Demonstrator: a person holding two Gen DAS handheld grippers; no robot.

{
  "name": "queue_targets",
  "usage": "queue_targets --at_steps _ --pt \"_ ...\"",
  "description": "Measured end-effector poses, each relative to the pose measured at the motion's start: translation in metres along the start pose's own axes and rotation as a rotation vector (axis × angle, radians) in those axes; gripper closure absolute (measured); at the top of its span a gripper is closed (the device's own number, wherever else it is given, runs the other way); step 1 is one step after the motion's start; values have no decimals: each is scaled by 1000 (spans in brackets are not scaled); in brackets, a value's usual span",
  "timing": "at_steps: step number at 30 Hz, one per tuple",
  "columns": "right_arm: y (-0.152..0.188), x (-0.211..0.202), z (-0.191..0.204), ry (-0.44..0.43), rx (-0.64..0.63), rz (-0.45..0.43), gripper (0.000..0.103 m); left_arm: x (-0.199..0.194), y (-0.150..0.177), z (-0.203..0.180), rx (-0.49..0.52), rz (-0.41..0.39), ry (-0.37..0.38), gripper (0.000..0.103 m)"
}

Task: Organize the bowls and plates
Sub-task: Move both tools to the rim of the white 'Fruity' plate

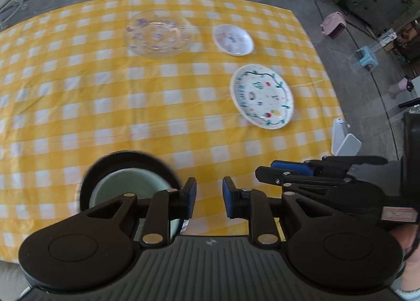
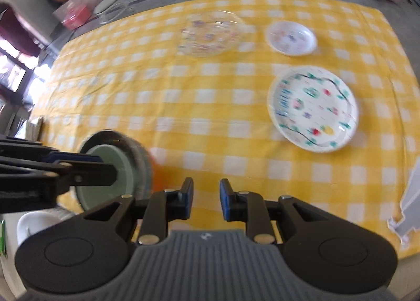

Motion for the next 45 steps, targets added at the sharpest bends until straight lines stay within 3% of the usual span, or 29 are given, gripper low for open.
queue_targets --at_steps 10,14,17,20,22,25,32,40,45 --pt "14 2 -123 87 169 -157 81 72 -29 -61 29 -21 2 78" --pt "7 3 -162 65 246 -247 81 99 -44 -63 -6 -94 -21 78" --pt "-3 9 -185 86 296 -252 80 119 -57 -61 -6 -123 -56 78" --pt "-13 18 -206 99 325 -247 80 135 -67 -55 -46 -137 6 78" --pt "-18 22 -218 70 344 -257 80 145 -73 -53 -49 -143 2 78" --pt "-27 30 -232 32 383 -253 80 156 -80 -51 -37 -193 -32 78" --pt "-44 47 -234 -67 399 -240 81 170 -93 -28 -162 -275 -24 78" --pt "-54 70 -235 -114 428 -224 86 187 -97 -15 -182 -272 -31 78" --pt "-57 73 -231 -119 416 -218 86 188 -98 -20 -142 -282 -36 78"
Point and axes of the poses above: each gripper's, at about its wrist camera, not at the fingertips, and x roughly the way its jaws point, z to its left, y to its underside, the point moved 5 cm from there along x, roughly the way its jaws point, and after that the axes turned 4 degrees about x, right-handed, at the moved point
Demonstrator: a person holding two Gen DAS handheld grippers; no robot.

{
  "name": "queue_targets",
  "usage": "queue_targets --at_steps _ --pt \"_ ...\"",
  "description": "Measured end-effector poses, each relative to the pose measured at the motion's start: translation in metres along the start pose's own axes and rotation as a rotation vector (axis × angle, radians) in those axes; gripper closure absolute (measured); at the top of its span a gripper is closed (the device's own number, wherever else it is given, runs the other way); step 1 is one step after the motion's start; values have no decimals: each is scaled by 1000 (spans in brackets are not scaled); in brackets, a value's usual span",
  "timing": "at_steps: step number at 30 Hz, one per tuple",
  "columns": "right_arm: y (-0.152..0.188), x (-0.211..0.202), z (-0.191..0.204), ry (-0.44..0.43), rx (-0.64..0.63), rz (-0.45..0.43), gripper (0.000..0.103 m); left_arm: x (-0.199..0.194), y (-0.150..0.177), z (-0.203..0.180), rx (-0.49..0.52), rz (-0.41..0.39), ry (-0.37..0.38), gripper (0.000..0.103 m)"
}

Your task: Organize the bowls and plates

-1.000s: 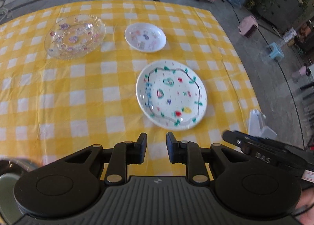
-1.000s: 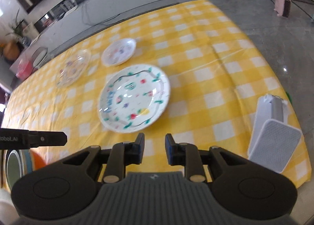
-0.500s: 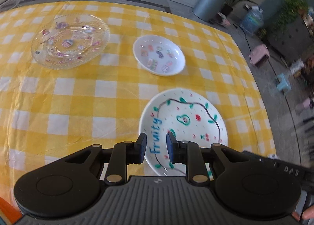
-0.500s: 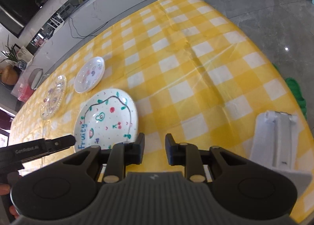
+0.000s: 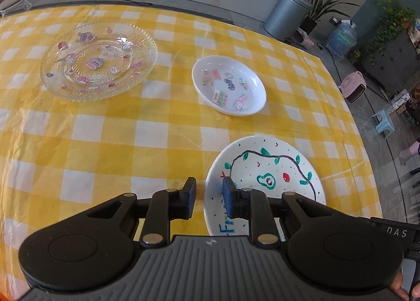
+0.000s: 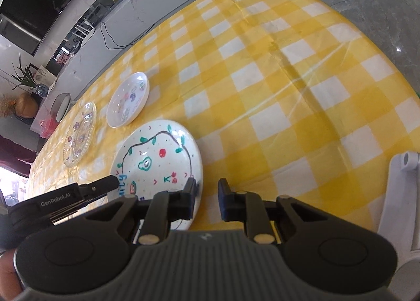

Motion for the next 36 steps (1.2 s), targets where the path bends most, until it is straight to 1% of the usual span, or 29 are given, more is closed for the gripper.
queue_targets --at_steps 3,5,8,13,16,22,25,30,33,36 --pt "1 4 5 4 -21 5 89 1 -1 -2 12 6 -3 78" --pt "1 5 7 11 -31 2 91 2 -2 -3 13 10 2 85" --pt "1 8 9 4 -22 6 95 2 -2 -4 8 11 -4 85" --pt "2 7 12 26 -30 0 95 -1 -1 -5 16 10 -5 86" --pt "4 6 13 35 -29 12 95 -5 1 -5 15 17 -8 87" --pt "14 -6 20 64 -62 64 95 -22 21 -6 4 81 -11 88" --pt "25 -16 23 78 -75 98 95 -34 36 -7 12 108 -15 88" --pt "56 -31 27 103 -113 156 95 -55 63 -5 21 163 -37 88" --pt "78 -32 26 125 -139 200 95 -60 79 -5 30 202 -52 87" --pt "93 -30 27 161 -174 232 95 -61 89 -6 42 246 -51 87"
Point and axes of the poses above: each gripper's, at about its wrist camera, not at the fingertips, and x roughly the way its jaws point, z to its left, y to its underside, the point moved 5 cm from there along x, roughly the way its jaws point, and after that the axes turned 4 degrees about x, right-handed, at the moved point
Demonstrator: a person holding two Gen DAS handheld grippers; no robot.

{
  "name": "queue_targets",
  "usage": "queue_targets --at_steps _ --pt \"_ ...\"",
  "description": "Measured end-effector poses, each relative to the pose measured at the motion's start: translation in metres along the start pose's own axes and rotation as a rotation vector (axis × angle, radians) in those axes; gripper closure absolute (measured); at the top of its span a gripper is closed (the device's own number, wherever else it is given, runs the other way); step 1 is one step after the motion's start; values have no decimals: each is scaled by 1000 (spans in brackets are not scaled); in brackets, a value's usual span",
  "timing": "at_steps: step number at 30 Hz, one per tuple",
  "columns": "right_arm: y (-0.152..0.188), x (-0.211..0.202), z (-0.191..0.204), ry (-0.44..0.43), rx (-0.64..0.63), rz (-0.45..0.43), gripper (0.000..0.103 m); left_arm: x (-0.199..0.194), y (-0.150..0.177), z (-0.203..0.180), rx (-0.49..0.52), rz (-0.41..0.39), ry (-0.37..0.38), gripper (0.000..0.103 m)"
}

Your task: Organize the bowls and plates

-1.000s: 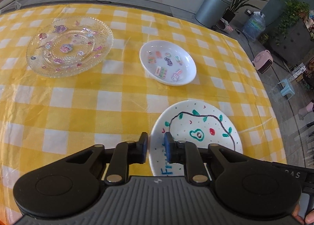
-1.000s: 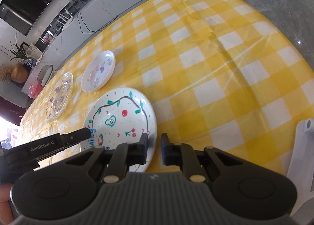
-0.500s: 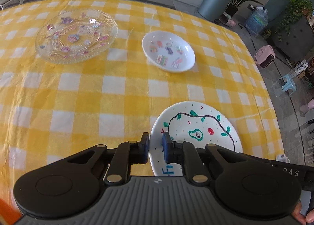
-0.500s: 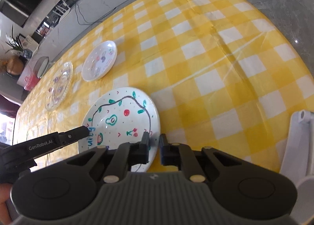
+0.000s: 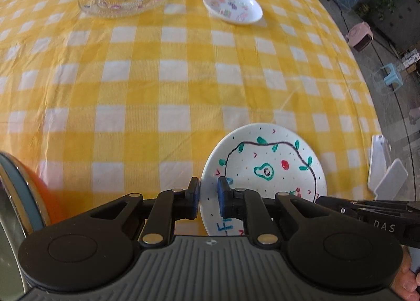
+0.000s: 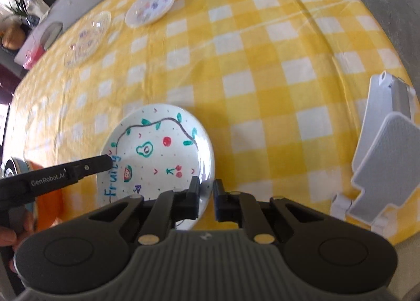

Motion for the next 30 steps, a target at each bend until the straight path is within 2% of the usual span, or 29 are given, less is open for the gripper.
queue_targets --at_steps 6,11,16,18,24,25,27,30 --pt "4 4 8 63 -50 31 95 1 4 -9 59 53 -26 87" --pt "-6 11 22 141 -120 103 94 8 -4 -17 121 186 -45 83" --pt "-13 17 36 222 -219 166 92 12 -12 -23 177 251 -79 83" --pt "-15 20 41 251 -250 189 83 14 -15 -24 193 280 -85 83" --pt "-18 28 59 321 -358 224 82 19 -21 -24 236 347 -95 76" --pt "-18 28 61 329 -371 225 81 19 -23 -24 245 351 -100 73" --pt "-17 29 69 339 -407 228 71 20 -27 -23 271 359 -111 70" --pt "-18 31 82 356 -454 231 69 19 -35 -19 288 370 -116 64"
Point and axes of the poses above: each gripper's, at about its wrist camera, not at the fingertips, and x roughly the way its jaws point, z to its left, y to its underside, the point moved 5 cm from there along x, roughly the way its jaws point, and after that the axes turned 4 degrees about x, right-handed, at the moved point
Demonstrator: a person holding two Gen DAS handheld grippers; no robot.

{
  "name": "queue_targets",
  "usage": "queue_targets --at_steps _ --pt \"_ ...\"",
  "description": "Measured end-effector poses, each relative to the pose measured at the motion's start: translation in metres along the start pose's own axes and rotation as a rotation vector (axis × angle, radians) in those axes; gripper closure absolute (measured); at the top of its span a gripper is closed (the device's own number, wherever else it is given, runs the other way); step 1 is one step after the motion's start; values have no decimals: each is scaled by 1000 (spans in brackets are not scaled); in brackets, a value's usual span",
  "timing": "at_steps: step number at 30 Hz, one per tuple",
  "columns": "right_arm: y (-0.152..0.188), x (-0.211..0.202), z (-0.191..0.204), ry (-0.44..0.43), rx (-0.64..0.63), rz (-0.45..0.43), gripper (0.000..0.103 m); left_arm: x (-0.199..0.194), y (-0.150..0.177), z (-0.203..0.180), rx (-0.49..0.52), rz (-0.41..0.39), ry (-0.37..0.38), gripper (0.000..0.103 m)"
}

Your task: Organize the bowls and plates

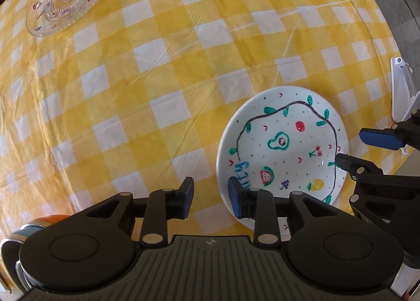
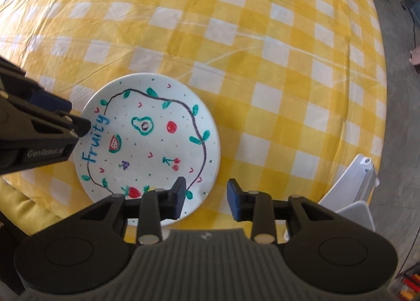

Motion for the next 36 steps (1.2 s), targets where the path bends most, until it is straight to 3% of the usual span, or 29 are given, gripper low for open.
queue_targets --at_steps 5,11,14,25,31,36 --pt "-19 -7 19 32 -41 -19 62 -16 -14 12 24 -29 -6 56" --pt "-44 -20 27 21 -50 -32 61 -26 -29 40 11 -33 -17 54" --pt "-62 -23 34 19 -58 -38 49 -32 -35 60 -4 -16 -20 53" --pt "-128 -25 61 -13 -92 -72 50 -63 -59 146 -75 -56 -25 52" --pt "-177 -32 80 -69 -76 -136 56 -94 -72 195 -136 -157 -36 51" --pt "-218 -36 85 -117 -12 -191 63 -97 -95 238 -222 -248 -27 51"
Point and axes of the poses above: each gripper's, at about its wrist camera, not at the fingertips, and x roughly the way its jaws point, z to its left, y to its underside, the point moved 5 cm from there along x, roughly the way its jaws point, and after that the axes turned 4 degrees about x, right-handed, at the moved point
